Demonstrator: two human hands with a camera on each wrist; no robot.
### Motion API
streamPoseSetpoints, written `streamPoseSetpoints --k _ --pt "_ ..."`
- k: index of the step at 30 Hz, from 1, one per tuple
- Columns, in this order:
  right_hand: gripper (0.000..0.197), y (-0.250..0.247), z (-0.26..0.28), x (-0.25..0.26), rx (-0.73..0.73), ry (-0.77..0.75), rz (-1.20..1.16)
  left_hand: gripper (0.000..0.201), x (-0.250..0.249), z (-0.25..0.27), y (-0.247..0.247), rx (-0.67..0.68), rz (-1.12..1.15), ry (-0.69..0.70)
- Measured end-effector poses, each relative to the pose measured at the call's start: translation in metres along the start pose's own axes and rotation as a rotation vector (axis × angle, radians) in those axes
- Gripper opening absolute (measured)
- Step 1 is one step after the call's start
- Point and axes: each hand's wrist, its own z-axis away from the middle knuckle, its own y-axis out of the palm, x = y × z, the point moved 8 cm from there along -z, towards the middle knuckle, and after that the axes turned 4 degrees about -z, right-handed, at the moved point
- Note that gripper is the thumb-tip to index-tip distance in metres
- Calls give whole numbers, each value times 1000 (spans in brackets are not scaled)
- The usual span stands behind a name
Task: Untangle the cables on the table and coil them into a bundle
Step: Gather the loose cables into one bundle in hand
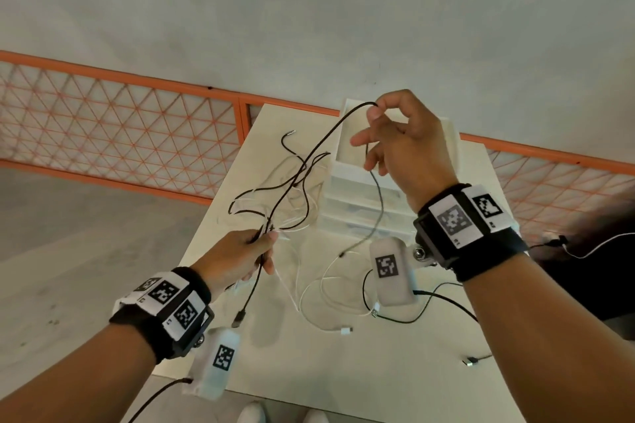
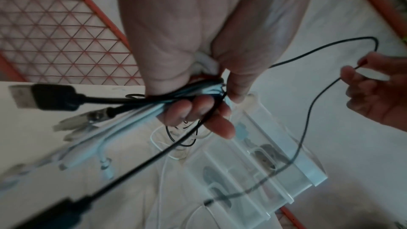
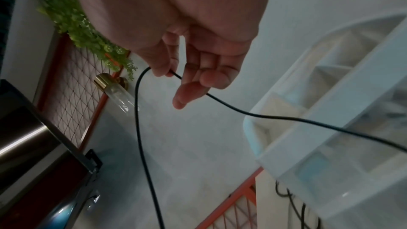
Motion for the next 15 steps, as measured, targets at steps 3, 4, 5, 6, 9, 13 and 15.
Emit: streamPoseSetpoints --k 3,4,5,6,9,13,15 --pt "7 22 -15 -9 34 78 -76 40 10 4 -6 -8 -57 -37" --pt "6 28 -22 -11 30 90 -90 40 12 6 -8 -10 -47 -46" --pt "5 34 -28 -11 24 83 -96 41 14 8 -9 -7 -18 -56" --pt "4 39 -35 -10 20 59 -90 41 17 10 -10 -2 19 -70" --pt "8 52 -52 6 30 -26 -127 39 22 16 -10 29 135 -118" --pt "8 65 -69 31 79 -72 -313 30 28 20 -10 70 144 -130" --pt "7 69 -76 37 70 -141 -194 26 32 19 -11 71 155 -135"
